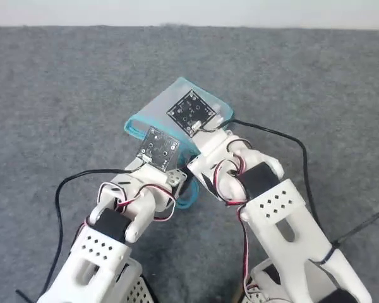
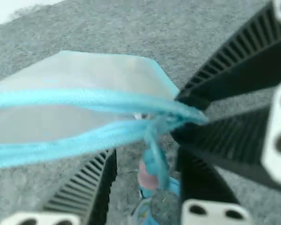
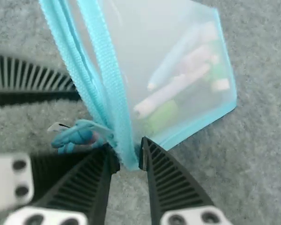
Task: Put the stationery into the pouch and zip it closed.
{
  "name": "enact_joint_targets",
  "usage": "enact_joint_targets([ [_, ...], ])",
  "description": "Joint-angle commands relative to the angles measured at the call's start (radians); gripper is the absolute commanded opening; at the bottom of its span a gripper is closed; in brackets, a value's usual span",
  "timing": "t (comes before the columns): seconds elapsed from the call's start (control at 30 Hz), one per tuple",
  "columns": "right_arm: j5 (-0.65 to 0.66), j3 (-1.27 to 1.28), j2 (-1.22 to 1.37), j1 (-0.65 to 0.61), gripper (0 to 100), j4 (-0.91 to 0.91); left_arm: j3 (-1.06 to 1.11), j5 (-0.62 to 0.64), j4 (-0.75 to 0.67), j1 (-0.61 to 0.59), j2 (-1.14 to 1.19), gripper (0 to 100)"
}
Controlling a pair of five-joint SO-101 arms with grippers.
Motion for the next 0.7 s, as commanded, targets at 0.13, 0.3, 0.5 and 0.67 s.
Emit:
enact_joint_targets([
  [0.13, 0.041, 0.103, -0.047, 0.001, 0.6, -0.104, -0.001, -0.058, -0.071, -0.100, 0.002, 1],
  [0.3, 0.043, 0.115, -0.045, 0.042, 0.6, -0.108, 0.036, -0.141, -0.114, -0.114, 0.002, 1],
  [0.5, 0.066, 0.120, -0.045, 0.102, 0.6, -0.108, 0.035, -0.141, -0.112, -0.115, 0.002, 1],
  [0.67, 0.086, 0.180, -0.045, 0.170, 0.6, -0.165, 0.035, -0.144, -0.112, -0.186, 0.003, 1],
])
